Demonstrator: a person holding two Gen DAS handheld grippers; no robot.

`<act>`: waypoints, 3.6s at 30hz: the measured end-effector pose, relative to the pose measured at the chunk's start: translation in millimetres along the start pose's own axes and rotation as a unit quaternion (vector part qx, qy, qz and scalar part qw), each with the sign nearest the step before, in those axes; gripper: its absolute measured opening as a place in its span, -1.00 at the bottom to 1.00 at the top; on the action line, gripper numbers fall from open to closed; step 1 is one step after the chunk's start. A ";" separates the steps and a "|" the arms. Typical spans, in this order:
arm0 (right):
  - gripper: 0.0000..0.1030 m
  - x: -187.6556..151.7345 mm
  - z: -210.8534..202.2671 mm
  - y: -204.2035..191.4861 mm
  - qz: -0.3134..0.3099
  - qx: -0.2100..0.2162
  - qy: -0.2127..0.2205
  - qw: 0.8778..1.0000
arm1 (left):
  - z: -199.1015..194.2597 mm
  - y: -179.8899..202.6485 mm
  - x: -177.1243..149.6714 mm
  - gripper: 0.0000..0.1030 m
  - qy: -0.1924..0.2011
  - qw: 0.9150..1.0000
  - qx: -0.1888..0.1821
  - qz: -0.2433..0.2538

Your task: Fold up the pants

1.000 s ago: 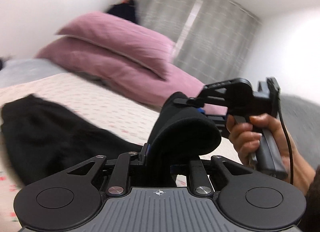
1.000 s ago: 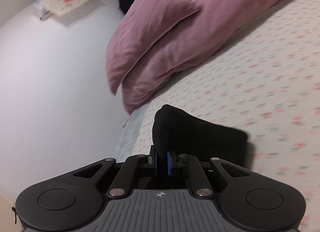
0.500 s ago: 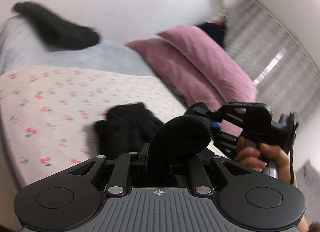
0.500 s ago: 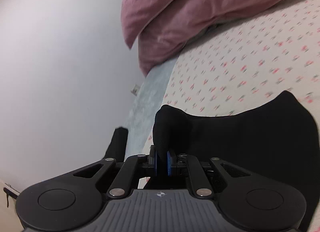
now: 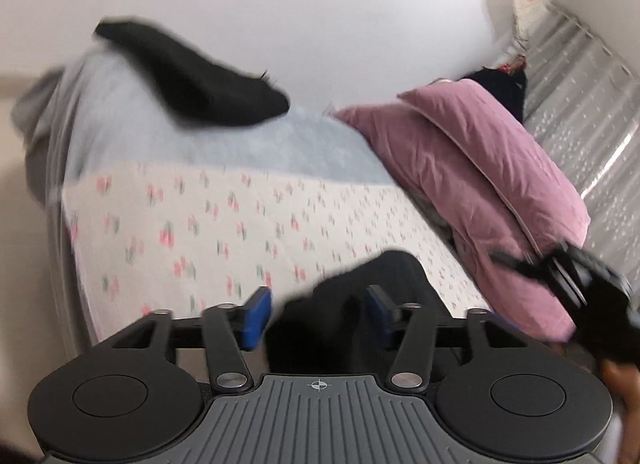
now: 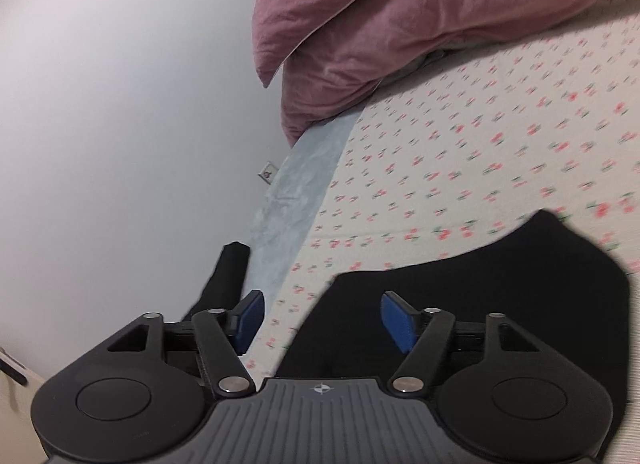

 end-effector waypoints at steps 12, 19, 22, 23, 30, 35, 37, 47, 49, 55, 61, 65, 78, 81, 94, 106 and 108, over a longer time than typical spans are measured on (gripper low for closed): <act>0.76 -41.4 -89.6 76.4 -0.014 -0.068 0.002 0.998 | 80.4 42.4 28.1 0.92 -0.204 0.952 -0.063 0.221; 0.76 -80.2 -89.5 99.9 0.029 -0.049 -0.025 0.998 | 152.9 29.2 33.6 0.90 -0.391 0.907 -0.101 0.119; 0.69 -91.2 -73.4 103.9 0.049 -0.032 -0.036 0.998 | 177.1 17.8 32.9 0.89 -0.419 0.898 -0.107 0.081; 0.69 -92.6 -68.7 104.4 0.054 -0.026 -0.034 0.998 | 179.4 16.7 32.5 0.89 -0.425 0.894 -0.120 0.068; 0.16 -65.1 -33.7 120.5 0.114 0.017 0.004 0.993 | 186.9 26.8 21.8 0.86 -0.431 0.886 -0.149 0.087; -0.36 -40.8 -16.7 122.3 0.033 -0.030 0.041 0.998 | 194.1 29.1 22.4 0.50 -0.422 0.888 -0.159 0.090; -0.36 -37.3 -11.5 124.2 0.015 -0.037 0.050 0.998 | 196.5 29.9 21.3 0.43 -0.421 0.887 -0.163 0.092; 0.36 -32.2 -41.5 156.3 0.092 -0.036 0.080 0.992 | 198.8 25.7 23.9 0.46 -0.428 0.880 -0.182 0.095; 0.39 -37.9 -49.2 149.0 0.092 -0.021 0.063 0.994 | 198.3 26.1 22.9 0.47 -0.426 0.881 -0.184 0.097; 0.33 -73.5 -39.6 110.8 0.072 0.027 0.003 0.997 | 193.9 28.2 16.6 0.46 -0.403 0.888 -0.194 0.100; -0.54 -68.2 -41.1 93.8 0.057 0.005 0.022 0.998 | 180.7 28.9 12.5 -0.17 -0.384 0.903 -0.185 0.050; -0.57 -53.4 -79.7 94.9 0.044 0.001 0.051 0.998 | 161.1 45.6 -2.1 -0.25 -0.382 0.904 -0.181 0.058; -0.57 -57.9 -254.9 218.0 0.102 -0.109 0.103 0.983 | 134.8 168.5 -178.8 -0.26 -0.445 0.860 -0.219 0.118; -0.57 -53.5 -280.4 239.4 0.111 -0.132 0.124 0.977 | 128.1 194.1 -211.5 -0.27 -0.453 0.852 -0.230 0.130; 0.08 -30.7 -283.6 306.4 0.141 -0.204 0.158 0.956 | 151.6 235.4 -258.1 0.16 -0.337 0.906 -0.202 0.158; 0.43 -49.6 -302.5 283.0 0.135 -0.224 0.138 0.955 | 86.5 240.7 -248.6 0.38 -0.348 0.877 -0.150 0.297; 0.43 -52.0 -302.4 281.1 0.143 -0.239 0.127 0.952 | 80.9 234.1 -254.9 0.03 -0.375 0.868 -0.137 0.295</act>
Point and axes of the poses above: each gripper's, at about its wrist camera, not at the fingertips, and z roughly the way its jaws point, y to its right, x to its top, the point moved 4 cm from there along z, roughly the way its jaws point, and after that the axes turned 13 degrees about -z, right-handed, at the moved point
